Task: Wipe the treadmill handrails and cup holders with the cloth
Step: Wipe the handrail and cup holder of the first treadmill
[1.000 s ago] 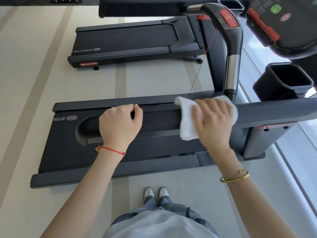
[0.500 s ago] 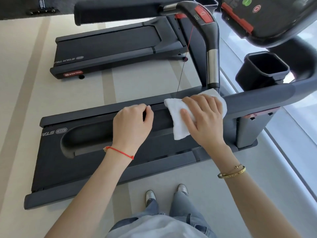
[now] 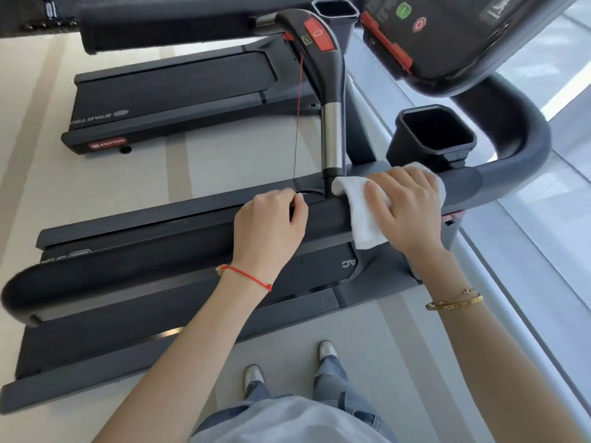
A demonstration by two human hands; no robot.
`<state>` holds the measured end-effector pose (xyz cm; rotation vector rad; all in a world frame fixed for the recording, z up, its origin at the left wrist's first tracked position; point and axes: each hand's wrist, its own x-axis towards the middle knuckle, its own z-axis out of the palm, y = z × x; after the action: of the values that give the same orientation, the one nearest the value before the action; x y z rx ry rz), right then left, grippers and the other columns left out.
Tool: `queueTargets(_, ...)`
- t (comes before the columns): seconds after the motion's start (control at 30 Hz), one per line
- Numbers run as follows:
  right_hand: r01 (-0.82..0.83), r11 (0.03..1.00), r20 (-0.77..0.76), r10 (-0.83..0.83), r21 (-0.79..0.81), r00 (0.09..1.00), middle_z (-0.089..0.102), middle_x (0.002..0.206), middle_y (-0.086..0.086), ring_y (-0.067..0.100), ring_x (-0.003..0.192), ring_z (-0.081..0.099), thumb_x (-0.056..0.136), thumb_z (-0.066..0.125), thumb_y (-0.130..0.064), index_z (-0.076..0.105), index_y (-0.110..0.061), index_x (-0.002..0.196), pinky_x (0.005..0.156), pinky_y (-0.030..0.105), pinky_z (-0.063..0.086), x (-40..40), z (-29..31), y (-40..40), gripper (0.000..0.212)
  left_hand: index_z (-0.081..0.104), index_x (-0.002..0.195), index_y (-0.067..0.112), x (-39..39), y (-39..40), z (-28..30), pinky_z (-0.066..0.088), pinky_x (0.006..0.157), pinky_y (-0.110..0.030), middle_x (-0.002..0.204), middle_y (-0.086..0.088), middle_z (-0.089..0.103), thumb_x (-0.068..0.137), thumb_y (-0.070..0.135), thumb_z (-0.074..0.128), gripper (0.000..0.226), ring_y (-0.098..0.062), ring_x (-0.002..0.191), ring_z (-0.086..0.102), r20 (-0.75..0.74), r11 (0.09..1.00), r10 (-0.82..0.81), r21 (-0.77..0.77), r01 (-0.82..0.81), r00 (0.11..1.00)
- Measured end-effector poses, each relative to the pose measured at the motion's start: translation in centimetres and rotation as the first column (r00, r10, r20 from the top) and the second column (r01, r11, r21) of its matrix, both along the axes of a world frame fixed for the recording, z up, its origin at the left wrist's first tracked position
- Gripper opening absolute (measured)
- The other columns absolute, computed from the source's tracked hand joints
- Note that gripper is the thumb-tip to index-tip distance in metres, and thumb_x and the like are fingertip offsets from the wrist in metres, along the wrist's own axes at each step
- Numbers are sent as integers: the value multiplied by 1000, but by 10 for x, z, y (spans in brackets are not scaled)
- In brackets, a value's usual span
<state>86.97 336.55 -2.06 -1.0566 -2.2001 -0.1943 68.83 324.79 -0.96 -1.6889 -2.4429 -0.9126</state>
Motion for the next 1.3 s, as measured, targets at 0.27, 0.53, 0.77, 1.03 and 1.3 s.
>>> queueTargets(0.27,49,899,352,119,-435,928,43,52,0,20,50,36,92,34,-38,56,-8,61,50,27,20,-18,24,35,48,42,58,21,49,33,1,11,44,-18,45,14,24,98,28,49,42,-3,38,21,-40,989,146,7,-146,989)
queueTargets(0.53,-322,945,159,327,-53,932,68,94,-1,22,83,57,101,39,-38,69,-17,105,83,36,42,42,0,36,37,41,49,25,55,40,-2,9,46,-13,39,17,16,93,30,50,46,-3,33,15,-116,966,258,32,-256,959)
queueTargets(0.77,-145,989,51,145,-9,988,66,85,0,25,80,56,99,40,-30,69,-16,93,82,37,38,50,-2,44,32,44,48,20,55,42,-6,12,47,-15,37,13,21,93,29,51,46,-6,33,20,-136,951,310,44,-307,941)
queueTargets(1.03,-363,931,113,358,25,927,65,101,2,26,91,57,102,41,-42,66,-14,113,85,37,40,34,-12,31,39,53,51,17,52,39,-4,24,47,-25,38,0,35,95,32,49,47,-29,38,39,-121,954,300,6,-301,946)
queueTargets(1.3,-89,996,-3,89,29,996,64,115,3,28,111,54,101,39,-31,64,-16,117,102,42,33,63,-25,40,33,54,52,16,56,39,-1,25,45,-23,38,3,36,97,30,50,47,-22,38,39,-89,960,278,-19,-280,957)
